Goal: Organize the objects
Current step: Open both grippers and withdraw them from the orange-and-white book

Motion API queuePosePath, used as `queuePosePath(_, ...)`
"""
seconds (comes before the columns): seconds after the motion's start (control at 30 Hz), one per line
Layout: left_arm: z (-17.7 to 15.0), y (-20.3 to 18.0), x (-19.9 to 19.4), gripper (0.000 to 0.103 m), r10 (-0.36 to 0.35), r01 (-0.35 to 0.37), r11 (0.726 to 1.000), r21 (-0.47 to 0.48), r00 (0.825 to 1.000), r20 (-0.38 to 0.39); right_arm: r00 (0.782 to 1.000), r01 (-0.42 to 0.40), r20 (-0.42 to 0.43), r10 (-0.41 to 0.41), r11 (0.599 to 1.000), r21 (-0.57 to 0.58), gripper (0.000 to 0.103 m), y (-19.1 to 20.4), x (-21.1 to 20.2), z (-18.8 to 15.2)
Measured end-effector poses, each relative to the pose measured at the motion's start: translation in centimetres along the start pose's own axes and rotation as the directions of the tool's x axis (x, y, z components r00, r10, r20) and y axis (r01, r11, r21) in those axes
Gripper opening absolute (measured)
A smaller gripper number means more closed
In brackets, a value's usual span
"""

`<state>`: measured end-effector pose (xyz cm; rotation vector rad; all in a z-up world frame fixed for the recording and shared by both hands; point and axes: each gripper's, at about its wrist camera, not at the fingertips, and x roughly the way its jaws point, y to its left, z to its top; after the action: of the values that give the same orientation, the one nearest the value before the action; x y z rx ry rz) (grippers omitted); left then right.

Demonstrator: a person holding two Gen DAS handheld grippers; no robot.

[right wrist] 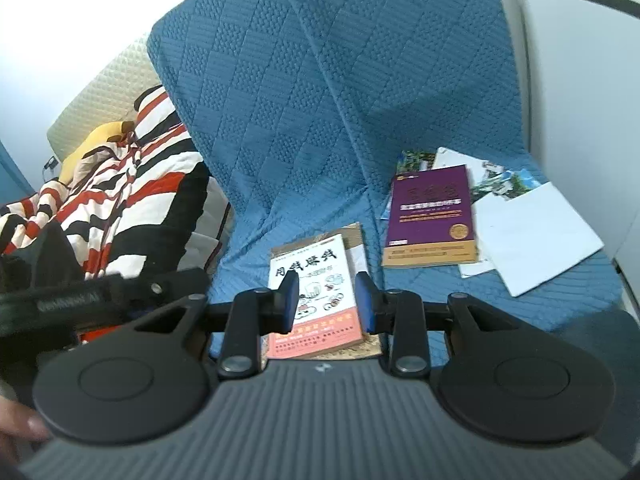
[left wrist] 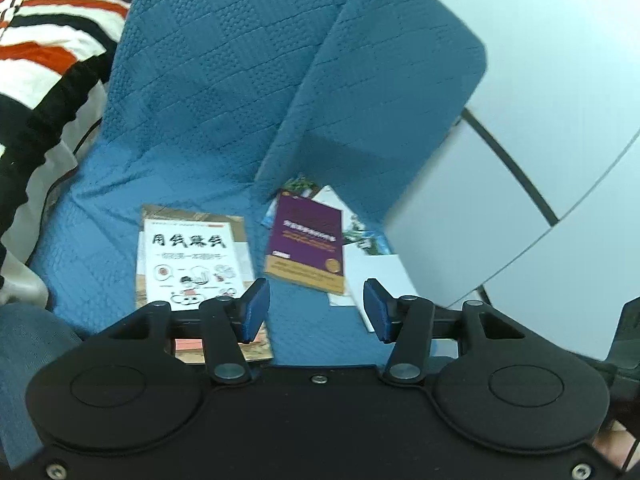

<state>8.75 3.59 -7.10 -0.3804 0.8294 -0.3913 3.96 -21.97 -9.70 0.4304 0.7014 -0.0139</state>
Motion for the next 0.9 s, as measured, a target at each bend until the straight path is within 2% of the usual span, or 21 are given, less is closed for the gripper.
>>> queuePosePath(0.2, -1.5, -2.7, -0.6, 0.051, -0.013, 0.012, 0.999, 0.046, 1.000, 0.000, 0.999, 0.019, 0.027, -0.019, 1.000, 0.005, 0.035, -1.3, -2.7, -1.3)
queuePosePath(0.4, -3.1, -5.0, -1.1, 0.057, -0.036, 0.036, 0.997, 0.069, 0.999, 0.009, 0.997, 0.050, 0.053, -0.050, 0.999, 0.013, 0.035, -2.5, -4.6, -2.7)
queuePosePath(0.67, -4.9, -6.3, -0.8, 0.075, -0.057, 0.057, 0.994, 0.096, 0.998, 0.005, 0.995, 0.082, 0.058, -0.085, 0.996, 0.046, 0.036, -4.5, -5.2, -4.0)
queuePosePath(0.7, -5.1, -6.4, -0.6, 0.080, -0.056, 0.056, 0.993, 0.102, 0.998, 0.000, 0.994, 0.087, 0.057, -0.089, 0.995, 0.042, 0.048, -4.6, -5.1, -4.1)
queuePosePath(0.73, -5.2, -6.5, -0.5, 0.083, -0.055, 0.055, 0.993, 0.108, 0.999, -0.004, 0.994, 0.093, 0.055, -0.095, 0.995, 0.037, 0.069, -4.7, -4.9, -4.2)
queuePosePath(0.8, -5.5, -6.7, -0.2, 0.088, -0.053, 0.054, 0.991, 0.120, 0.999, -0.008, 0.993, 0.104, 0.061, -0.106, 0.994, 0.036, 0.089, -4.9, -4.7, -4.5)
queuePosePath(0.9, -5.5, -6.4, 0.5, 0.102, -0.056, 0.058, 0.992, 0.116, 0.998, -0.020, 0.993, 0.103, 0.052, -0.105, 0.994, 0.033, 0.089, -5.2, -4.0, -4.5)
